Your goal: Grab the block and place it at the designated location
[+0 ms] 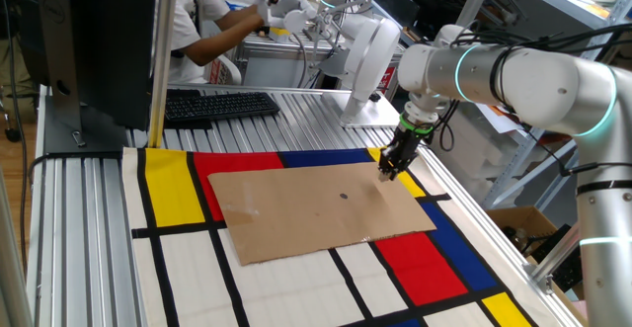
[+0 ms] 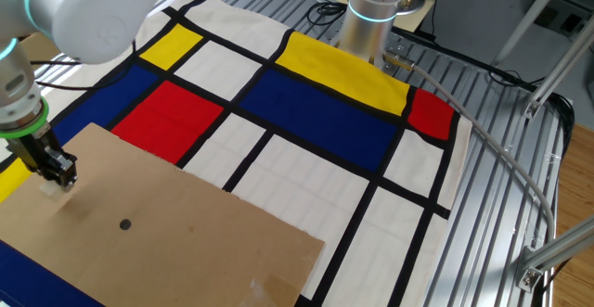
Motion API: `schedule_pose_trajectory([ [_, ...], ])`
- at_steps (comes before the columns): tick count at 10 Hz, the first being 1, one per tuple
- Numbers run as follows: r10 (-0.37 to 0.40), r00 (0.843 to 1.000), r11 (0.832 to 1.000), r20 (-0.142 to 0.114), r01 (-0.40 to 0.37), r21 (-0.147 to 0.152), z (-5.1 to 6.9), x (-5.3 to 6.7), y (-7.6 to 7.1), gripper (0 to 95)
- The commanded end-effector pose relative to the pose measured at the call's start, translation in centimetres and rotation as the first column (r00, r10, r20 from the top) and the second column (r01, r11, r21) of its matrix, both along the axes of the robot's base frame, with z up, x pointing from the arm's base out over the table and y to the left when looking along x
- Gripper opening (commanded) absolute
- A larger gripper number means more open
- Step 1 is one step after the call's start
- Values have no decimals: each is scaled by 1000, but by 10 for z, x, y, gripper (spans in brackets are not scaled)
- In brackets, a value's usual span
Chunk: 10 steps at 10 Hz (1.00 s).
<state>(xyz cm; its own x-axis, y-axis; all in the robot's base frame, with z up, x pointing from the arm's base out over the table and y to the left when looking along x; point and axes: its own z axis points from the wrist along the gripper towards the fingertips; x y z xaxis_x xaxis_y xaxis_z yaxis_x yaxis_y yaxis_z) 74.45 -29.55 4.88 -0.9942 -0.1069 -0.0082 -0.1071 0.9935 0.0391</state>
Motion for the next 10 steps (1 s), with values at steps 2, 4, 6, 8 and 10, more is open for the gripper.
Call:
schedule_pose_trajectory([
  [2, 2, 1000, 1000, 2, -2, -4, -1, 1, 5, 0],
  [4, -5, 1000, 1000, 3, 5, -5, -1, 3, 11, 0],
  [6, -9, 1000, 1000, 1, 9, -6, -2, 6, 18, 0],
  [8, -8, 1000, 1000, -2, 8, -5, -3, 8, 24, 0],
  [10, -11, 1000, 1000, -4, 11, -11, -4, 10, 31, 0],
])
